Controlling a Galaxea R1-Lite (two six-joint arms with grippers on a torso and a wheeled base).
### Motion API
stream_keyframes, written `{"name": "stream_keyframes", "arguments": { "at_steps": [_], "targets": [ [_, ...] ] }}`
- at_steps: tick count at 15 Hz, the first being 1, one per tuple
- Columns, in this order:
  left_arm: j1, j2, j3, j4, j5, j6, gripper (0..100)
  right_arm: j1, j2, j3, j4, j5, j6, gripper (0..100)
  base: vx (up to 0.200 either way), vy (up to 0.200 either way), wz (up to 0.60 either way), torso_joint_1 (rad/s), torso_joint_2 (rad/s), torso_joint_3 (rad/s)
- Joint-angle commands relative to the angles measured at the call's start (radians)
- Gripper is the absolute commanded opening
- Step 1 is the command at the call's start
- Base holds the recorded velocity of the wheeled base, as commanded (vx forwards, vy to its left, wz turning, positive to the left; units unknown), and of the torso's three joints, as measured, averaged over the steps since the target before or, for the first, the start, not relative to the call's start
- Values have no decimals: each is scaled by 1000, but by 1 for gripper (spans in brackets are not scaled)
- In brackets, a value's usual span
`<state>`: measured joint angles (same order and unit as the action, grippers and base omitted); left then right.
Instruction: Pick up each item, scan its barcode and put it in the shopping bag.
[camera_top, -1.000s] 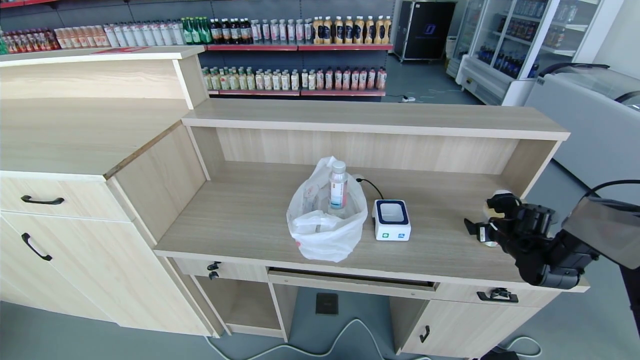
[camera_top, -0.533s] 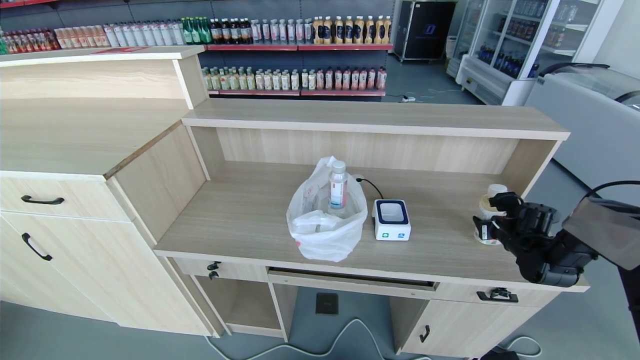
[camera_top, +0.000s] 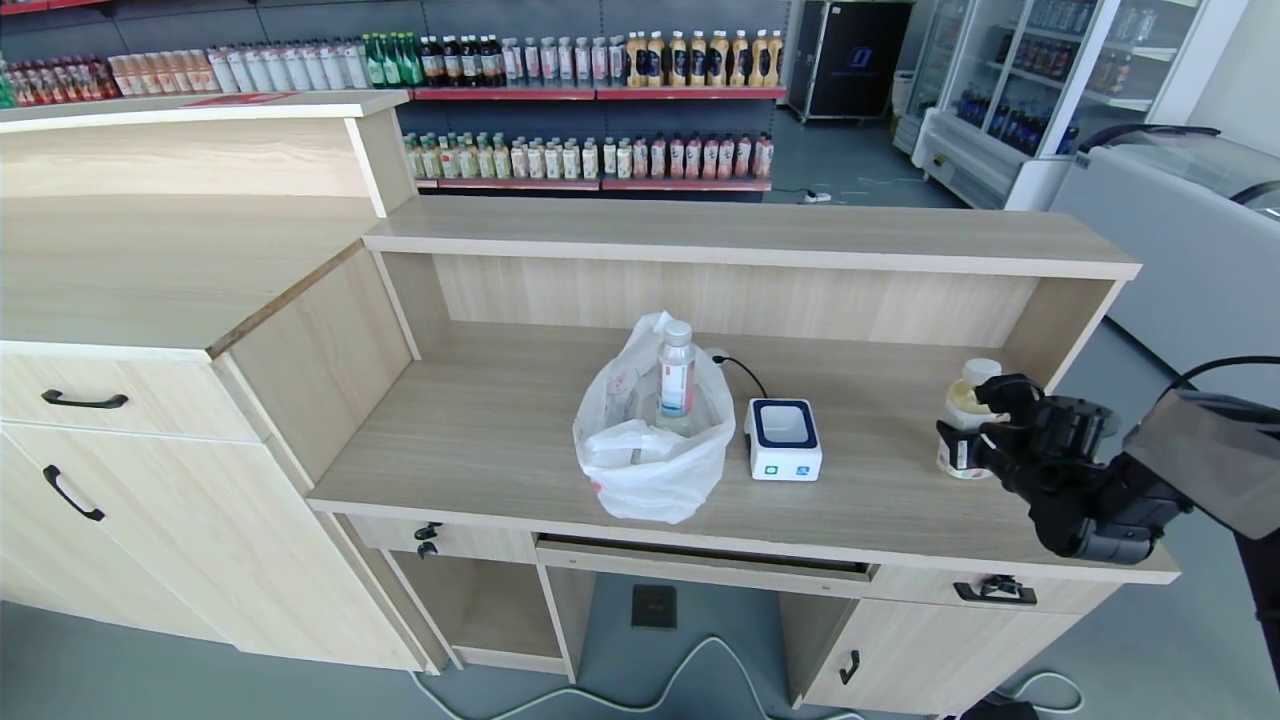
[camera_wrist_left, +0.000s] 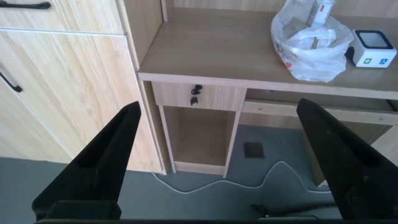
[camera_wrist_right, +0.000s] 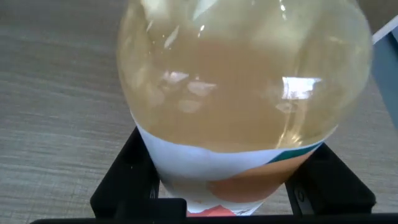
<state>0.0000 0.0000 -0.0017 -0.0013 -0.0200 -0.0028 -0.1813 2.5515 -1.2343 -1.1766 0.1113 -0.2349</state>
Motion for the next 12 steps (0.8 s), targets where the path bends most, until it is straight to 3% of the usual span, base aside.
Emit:
{"name": "stream_keyframes", "arguments": {
  "at_steps": [1,6,8,10,12],
  "targets": [
    [0,2,0,0,0,0,100,5,-122,7,20,64,54,0,0,0,0,0,0,0],
    [0,2,0,0,0,0,100,13,-582,27,361,326,301,0,0,0,0,0,0,0],
    [0,2,0,0,0,0,100,29,-763,36,537,473,473,0,0,0,0,0,0,0],
    [0,2,0,0,0,0,100,57,-844,55,611,519,525,0,0,0,0,0,0,0],
    [0,2,0,0,0,0,100,97,-939,82,690,654,534,0,0,0,0,0,0,0]
  ]
}}
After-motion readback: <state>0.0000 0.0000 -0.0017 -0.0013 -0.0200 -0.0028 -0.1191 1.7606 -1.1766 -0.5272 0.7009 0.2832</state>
